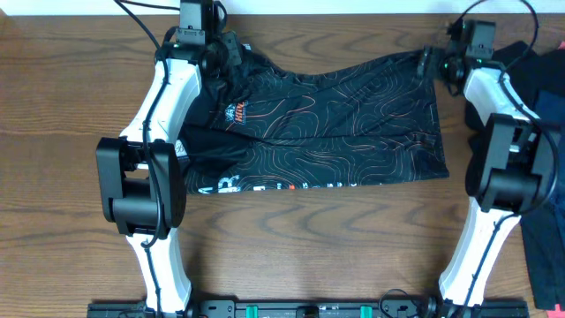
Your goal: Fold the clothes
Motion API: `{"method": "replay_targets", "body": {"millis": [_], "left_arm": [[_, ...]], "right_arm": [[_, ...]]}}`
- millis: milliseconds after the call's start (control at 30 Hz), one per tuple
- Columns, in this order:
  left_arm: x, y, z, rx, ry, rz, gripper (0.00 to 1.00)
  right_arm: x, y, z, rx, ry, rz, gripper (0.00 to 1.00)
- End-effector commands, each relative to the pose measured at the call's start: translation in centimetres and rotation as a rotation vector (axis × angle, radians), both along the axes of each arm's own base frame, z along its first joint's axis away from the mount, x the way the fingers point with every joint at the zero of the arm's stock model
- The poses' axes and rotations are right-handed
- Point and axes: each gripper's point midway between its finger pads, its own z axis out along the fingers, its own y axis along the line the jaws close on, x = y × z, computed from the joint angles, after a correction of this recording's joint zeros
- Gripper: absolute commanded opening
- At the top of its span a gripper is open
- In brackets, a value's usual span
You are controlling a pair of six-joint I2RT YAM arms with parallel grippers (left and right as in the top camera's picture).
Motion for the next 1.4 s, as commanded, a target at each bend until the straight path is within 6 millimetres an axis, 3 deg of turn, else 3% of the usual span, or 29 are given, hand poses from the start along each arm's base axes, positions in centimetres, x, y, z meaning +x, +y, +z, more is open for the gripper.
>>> {"method": "replay_targets", "body": {"millis": [0,167,300,467,533,567,633,700,800,967,1100,1233,1367], "left_arm": [[-0.1,0.1,-0.3,0.001,0.015,0.000,0.07],[-0.2,0.1,-0.4,0.002,0.019,0.001,0.07],[-0.2,0.1,-0.4,0.002,0.019,0.001,0.07],[-0.3,0.2,-0.4,0.002,0.023,0.000,0.07],[-0.3,0.1,-0.4,0.002,0.023,0.000,0.07],[-0.2,0.2,-0.4,0.002,0.022,0.001,0.07],[-0.2,0.5,-0.4,0.002,0.022,0.006,0.06],[-0.1,0.9,-0.3,0.002,0.020,0.014,0.06],[-0.1,2.2,0.3,0.000,0.016,0.036,0.06],[-0.5,3.9,3.9,-0.053,-0.034,0.041,0.06],[-1.5,4.3,7.1,-0.111,-0.068,0.016,0.06],[-3.6,4.8,8.9,-0.119,-0.040,0.023,0.06],[-6.5,5.2,10.6,-0.119,0.006,0.035,0.06]], "right_arm": [[2.2,1.9,-0.3,0.008,-0.026,0.025,0.80],[3.8,3.3,-2.6,0.011,-0.025,0.042,0.80],[4.0,3.2,-4.5,0.030,-0.018,0.006,0.79],[4.2,3.0,-5.5,0.034,-0.017,-0.010,0.75],[4.2,3.0,-5.5,0.033,-0.019,-0.010,0.63],[4.2,3.0,-5.5,0.033,-0.020,-0.010,0.49],[4.2,3.0,-5.5,0.031,-0.021,-0.013,0.10],[4.2,2.9,-5.5,0.029,-0.017,-0.015,0.02],[3.8,2.6,-5.6,0.026,0.003,-0.023,0.01],[2.6,1.1,-4.3,0.003,0.050,-0.062,0.01],[1.6,0.6,-1.6,0.002,0.067,-0.070,0.03],[-0.2,0.4,1.8,-0.031,0.102,-0.059,0.02],[-3.3,-0.4,4.7,-0.074,0.180,-0.094,0.01]]}}
